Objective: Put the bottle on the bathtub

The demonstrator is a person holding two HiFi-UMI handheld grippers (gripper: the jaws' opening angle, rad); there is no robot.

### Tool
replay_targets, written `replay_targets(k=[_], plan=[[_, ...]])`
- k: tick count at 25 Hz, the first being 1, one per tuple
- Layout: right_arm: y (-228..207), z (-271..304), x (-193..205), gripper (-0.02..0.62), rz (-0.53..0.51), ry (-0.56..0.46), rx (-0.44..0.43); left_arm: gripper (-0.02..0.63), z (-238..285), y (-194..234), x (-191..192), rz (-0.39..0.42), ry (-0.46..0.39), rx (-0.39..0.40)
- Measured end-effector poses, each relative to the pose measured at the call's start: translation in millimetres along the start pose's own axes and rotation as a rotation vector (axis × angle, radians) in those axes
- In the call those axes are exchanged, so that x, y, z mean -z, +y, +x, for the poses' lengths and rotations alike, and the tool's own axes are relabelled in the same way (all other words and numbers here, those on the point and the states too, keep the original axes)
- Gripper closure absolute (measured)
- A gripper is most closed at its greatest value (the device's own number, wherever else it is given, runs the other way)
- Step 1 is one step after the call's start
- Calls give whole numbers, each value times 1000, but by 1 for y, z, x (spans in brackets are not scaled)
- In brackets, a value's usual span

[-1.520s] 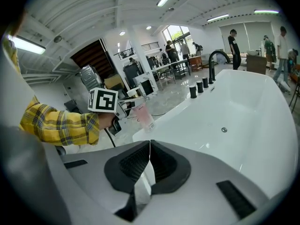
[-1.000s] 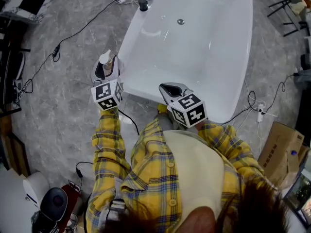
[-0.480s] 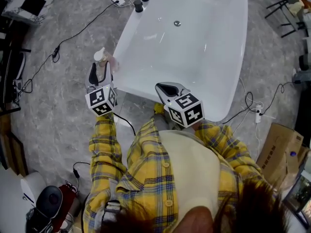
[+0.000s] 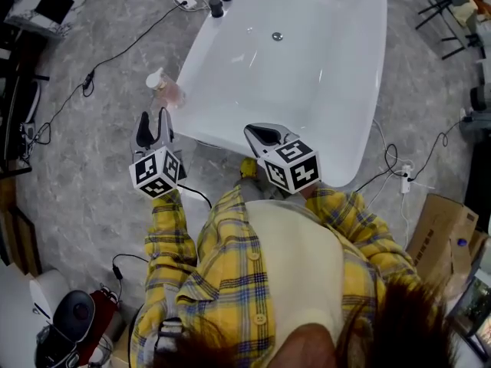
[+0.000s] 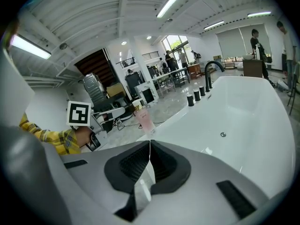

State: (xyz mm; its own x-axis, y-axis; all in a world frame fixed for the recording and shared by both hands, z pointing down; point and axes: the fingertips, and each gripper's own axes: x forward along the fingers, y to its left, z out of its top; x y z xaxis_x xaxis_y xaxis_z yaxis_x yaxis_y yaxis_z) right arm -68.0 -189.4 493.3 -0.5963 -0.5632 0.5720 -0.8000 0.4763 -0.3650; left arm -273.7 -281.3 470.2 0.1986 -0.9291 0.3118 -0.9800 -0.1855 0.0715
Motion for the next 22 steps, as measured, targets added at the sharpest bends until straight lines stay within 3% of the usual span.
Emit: replay_targets(k=[12, 22], plan=[[2, -8, -10, 580, 5, -46, 18, 492, -43, -50, -9, -49, -7, 133], [-4, -19, -14, 580, 35, -90, 46, 586, -46, -105, -6, -7, 68, 292]])
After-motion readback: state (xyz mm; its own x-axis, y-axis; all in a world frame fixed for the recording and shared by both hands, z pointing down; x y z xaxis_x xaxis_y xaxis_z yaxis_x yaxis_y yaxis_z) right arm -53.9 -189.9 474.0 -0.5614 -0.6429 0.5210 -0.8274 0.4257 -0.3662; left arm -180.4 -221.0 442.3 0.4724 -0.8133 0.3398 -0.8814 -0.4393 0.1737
